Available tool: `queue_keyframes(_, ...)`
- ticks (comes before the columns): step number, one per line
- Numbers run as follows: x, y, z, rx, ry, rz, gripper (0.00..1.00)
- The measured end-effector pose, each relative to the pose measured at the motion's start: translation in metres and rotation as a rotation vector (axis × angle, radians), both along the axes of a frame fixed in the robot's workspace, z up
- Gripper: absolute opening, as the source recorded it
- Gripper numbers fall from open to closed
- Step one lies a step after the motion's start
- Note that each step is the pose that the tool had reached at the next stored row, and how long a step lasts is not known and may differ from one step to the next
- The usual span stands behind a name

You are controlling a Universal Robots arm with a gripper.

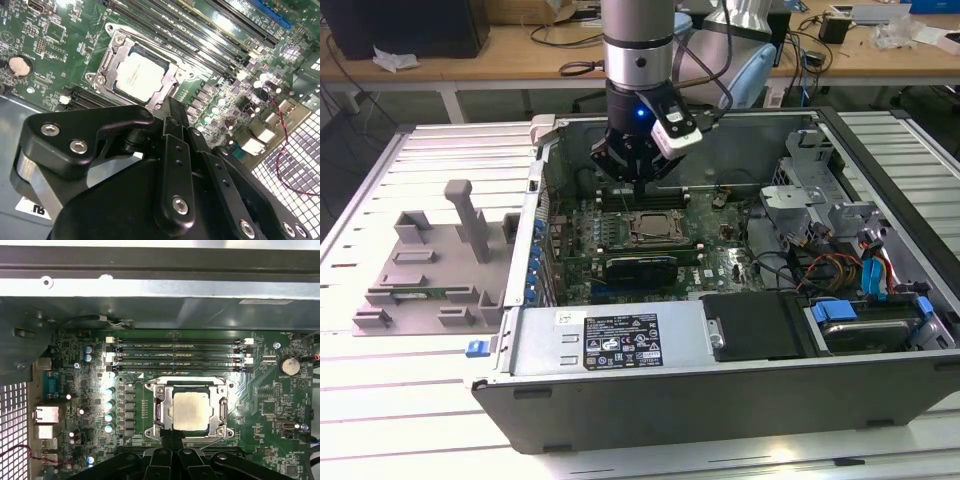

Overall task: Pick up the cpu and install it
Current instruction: 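Close the cpu cover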

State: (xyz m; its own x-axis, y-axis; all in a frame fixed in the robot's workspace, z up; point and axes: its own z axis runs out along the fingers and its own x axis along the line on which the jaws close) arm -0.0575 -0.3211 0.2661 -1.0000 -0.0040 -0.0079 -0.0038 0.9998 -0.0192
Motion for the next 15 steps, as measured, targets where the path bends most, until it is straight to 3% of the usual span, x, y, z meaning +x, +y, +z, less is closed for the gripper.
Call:
queue_keyframes(5,0.017,0.0000,0.0000,0.0002,-0.0001,0.000,0.11)
queue_keyframes(8,0.024,0.0000,-0.0005,0.0002,-0.0073,0.000,0.11)
queue_keyframes(10,0.028,0.0000,-0.0011,0.0004,-0.0210,0.000,0.11)
queue_keyframes(15,0.028,0.0000,-0.0011,0.0002,-0.0223,0.000,0.11)
